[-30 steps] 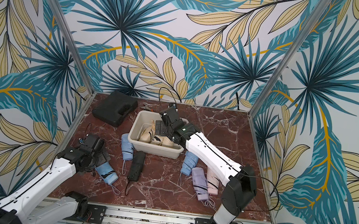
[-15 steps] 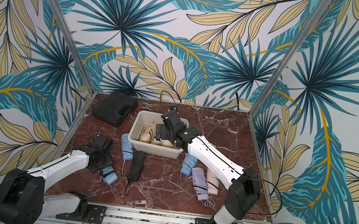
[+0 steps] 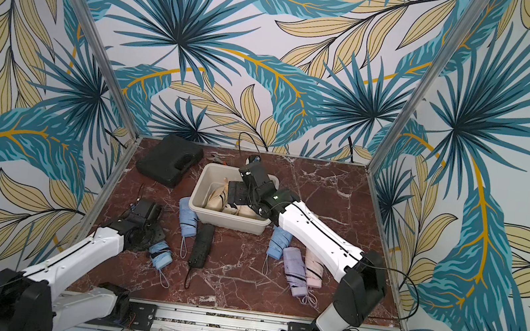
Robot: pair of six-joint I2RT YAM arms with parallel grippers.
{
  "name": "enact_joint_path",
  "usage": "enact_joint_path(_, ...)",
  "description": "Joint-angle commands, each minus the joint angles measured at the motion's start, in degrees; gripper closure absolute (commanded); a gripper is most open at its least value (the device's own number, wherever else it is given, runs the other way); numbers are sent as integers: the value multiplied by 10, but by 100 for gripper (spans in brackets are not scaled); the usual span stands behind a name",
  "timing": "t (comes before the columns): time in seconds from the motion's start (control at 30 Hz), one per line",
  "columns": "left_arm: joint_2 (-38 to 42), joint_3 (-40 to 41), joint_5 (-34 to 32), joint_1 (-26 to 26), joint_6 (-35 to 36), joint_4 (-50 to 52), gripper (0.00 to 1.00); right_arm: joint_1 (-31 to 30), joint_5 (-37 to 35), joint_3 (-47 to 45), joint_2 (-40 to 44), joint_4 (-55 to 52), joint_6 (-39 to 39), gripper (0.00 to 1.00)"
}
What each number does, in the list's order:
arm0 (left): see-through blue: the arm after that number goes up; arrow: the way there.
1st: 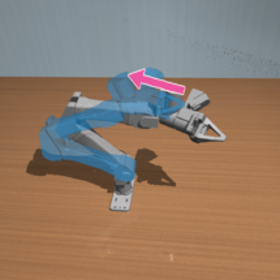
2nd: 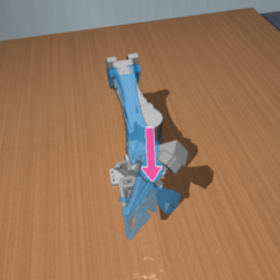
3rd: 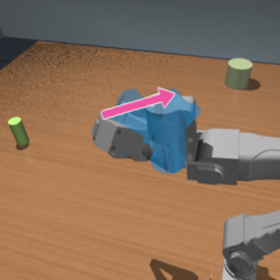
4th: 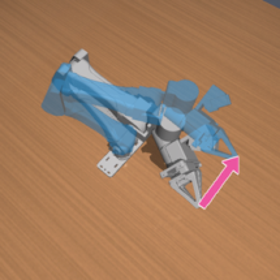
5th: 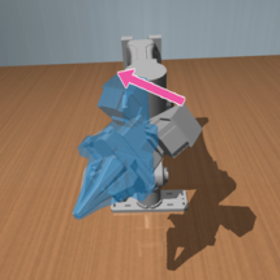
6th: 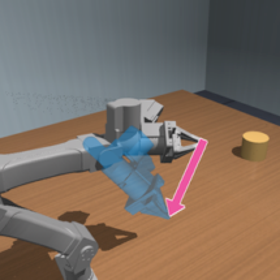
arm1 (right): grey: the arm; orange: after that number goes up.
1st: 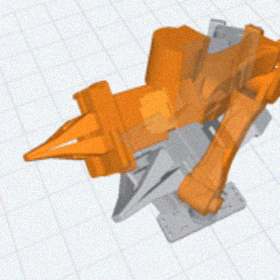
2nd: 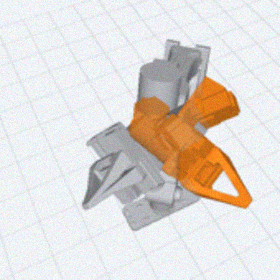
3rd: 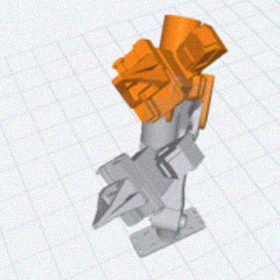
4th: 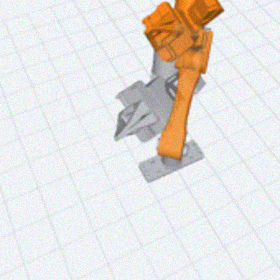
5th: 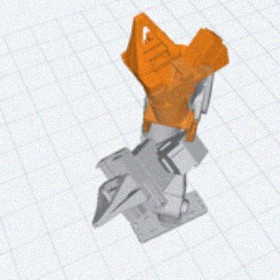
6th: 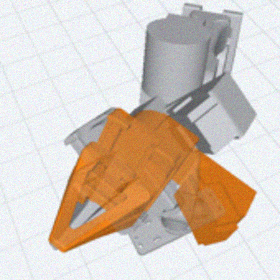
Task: Put the umbrella into the storage box
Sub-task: Pick up the umbrella from the center of the board.
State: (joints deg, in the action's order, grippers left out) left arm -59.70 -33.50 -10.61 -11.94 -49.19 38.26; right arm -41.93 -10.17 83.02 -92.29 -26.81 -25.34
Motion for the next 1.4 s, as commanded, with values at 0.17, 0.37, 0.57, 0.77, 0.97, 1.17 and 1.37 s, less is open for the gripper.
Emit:
enact_joint_path(0.17,112,-139,10,2,-39,59,80,-4,94,-91,64,128,-68,11)
enact_joint_path(0.37,117,-192,51,3,-92,0,79,-56,148,-172,94,319,-89,9)
enact_joint_path(0.57,101,-202,101,3,-155,-102,79,-114,134,-233,85,478,-73,8)
enact_joint_path(0.77,78,-211,123,3,-224,-126,79,-130,90,-233,66,543,-74,7)
enact_joint_path(0.97,71,-219,126,3,-261,-132,79,-133,97,-218,35,558,-61,8)
enact_joint_path(1.17,71,-212,121,3,-283,-128,78,-141,111,-203,1,547,-58,10)
enact_joint_path(1.37,69,-190,128,2,-324,-132,78,-143,143,-174,-39,546,-55,15)
